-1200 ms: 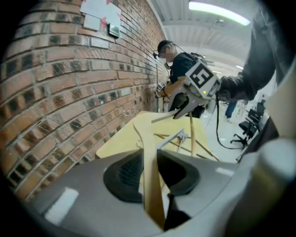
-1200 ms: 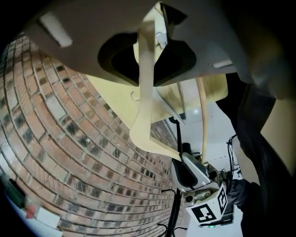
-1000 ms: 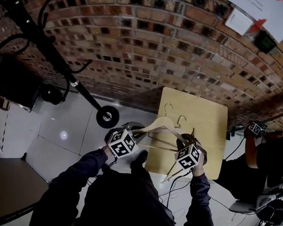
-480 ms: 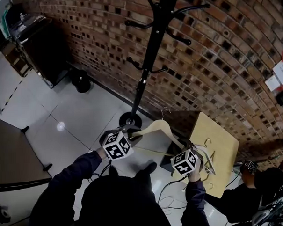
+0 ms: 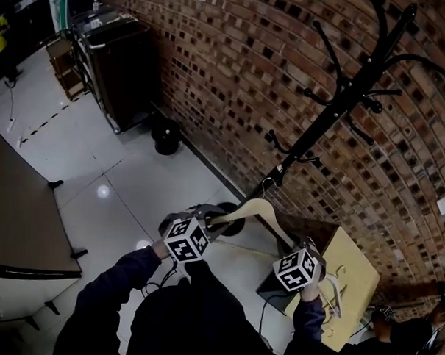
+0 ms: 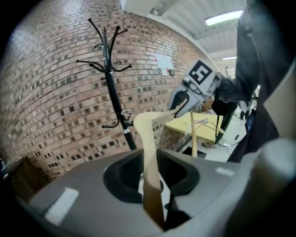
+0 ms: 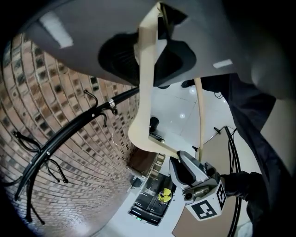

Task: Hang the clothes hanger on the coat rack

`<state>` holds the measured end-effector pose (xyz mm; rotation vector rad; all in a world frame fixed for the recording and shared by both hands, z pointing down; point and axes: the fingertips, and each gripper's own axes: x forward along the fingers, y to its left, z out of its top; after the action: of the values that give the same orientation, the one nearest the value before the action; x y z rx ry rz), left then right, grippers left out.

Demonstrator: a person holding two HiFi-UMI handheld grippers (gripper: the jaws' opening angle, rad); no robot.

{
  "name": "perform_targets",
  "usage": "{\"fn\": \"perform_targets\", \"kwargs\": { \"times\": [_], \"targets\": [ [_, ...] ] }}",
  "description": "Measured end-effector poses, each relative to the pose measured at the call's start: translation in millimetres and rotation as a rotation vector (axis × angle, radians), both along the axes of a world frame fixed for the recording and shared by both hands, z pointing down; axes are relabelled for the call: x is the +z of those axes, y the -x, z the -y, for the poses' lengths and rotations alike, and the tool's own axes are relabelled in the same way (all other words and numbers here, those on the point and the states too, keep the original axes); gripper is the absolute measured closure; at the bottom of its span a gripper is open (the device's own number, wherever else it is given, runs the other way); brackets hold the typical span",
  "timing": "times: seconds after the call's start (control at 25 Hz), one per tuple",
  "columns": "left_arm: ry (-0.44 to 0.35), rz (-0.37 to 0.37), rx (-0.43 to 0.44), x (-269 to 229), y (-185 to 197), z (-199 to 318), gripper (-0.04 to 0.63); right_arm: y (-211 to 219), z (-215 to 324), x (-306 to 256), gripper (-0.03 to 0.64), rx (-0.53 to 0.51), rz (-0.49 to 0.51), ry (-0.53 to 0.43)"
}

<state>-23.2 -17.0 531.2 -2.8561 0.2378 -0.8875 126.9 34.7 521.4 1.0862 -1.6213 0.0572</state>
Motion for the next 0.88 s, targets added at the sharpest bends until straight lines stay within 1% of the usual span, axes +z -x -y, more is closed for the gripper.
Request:
{"fn": "perform_targets", "kwargs": {
  "times": [0.16,0.28,0.4,0.52,0.68,0.8,0.88],
  "targets": [
    [-0.031,-0.01,-0.009,-5.6,19.3,50.4,0.503,19.9,49.7,-8.7,0.514,-0.015,-0.02,-0.022],
    [-0.054,-0.015,0.008,-6.4,27.2,94.8,0.503,30.6,88.6,-14.7,0.514,0.002,-0.038,-0.043],
    [-0.056,-0.028,0.029,-9.2,32.0,138.1,0.505,37.3,126.8,-23.3,0.514,0.03,-0.055,-0.064],
    [-0.055,-0.037,0.08,-17.1,34.8,175.0,0.505,42.8,156.8,-33.4,0.514,0.087,-0.065,-0.075],
    [-0.101,-0.053,0.152,-35.3,26.7,227.0,0.505,40.2,196.2,-51.1,0.514,0.164,-0.09,-0.116],
    [-0.113,-0.062,0.201,-39.8,23.5,252.0,0.505,43.4,212.5,-57.8,0.514,0.2,-0.112,-0.118],
    [-0.126,-0.082,0.259,-46.5,18.6,267.2,0.505,44.4,219.7,-67.7,0.514,0.25,-0.138,-0.133]
  ]
}}
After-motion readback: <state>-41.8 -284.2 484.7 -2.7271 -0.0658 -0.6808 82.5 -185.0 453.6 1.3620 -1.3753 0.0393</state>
